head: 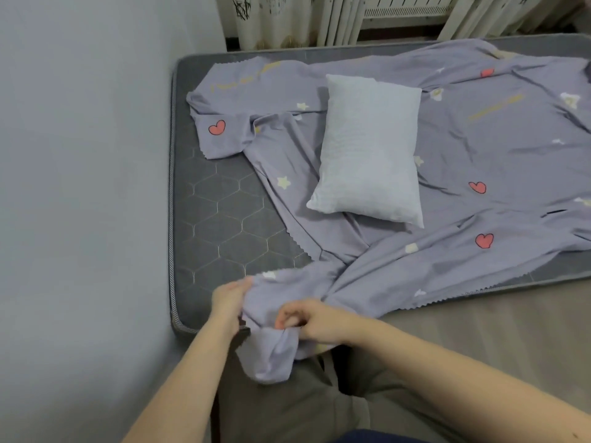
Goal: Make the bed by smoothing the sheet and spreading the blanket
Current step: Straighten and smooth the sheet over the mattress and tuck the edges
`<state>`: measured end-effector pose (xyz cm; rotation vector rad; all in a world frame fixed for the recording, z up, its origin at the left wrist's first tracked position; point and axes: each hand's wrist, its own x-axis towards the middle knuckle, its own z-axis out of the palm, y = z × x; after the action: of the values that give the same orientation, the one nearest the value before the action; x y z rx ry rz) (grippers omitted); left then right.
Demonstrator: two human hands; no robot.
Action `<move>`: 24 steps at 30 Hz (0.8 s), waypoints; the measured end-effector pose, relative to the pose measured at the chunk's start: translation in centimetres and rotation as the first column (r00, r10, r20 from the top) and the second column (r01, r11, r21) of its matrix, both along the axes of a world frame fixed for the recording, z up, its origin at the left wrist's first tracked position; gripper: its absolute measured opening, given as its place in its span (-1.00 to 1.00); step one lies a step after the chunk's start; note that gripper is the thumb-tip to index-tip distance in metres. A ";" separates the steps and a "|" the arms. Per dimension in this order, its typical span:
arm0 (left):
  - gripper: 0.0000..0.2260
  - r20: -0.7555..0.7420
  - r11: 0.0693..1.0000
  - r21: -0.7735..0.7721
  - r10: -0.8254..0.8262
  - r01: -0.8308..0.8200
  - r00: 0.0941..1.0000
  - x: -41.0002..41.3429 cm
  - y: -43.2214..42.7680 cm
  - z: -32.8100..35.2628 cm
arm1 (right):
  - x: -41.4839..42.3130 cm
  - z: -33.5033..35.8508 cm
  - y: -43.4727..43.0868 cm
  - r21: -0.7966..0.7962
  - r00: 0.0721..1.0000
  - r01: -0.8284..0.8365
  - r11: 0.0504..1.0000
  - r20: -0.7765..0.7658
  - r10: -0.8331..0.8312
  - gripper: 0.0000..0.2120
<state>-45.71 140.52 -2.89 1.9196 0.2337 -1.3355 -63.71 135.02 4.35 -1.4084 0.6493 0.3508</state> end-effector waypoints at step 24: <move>-0.40 -0.176 0.990 0.030 -0.131 0.138 0.976 -5.0 4.9 -7.1 | -5.0 -11.9 -0.9 0.002 0.987 0.134 0.991 -0.085 -0.133 -0.69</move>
<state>-50.75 145.37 -10.00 1.8824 0.2223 -1.6030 -68.68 134.08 -7.55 -1.3404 0.8071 0.3079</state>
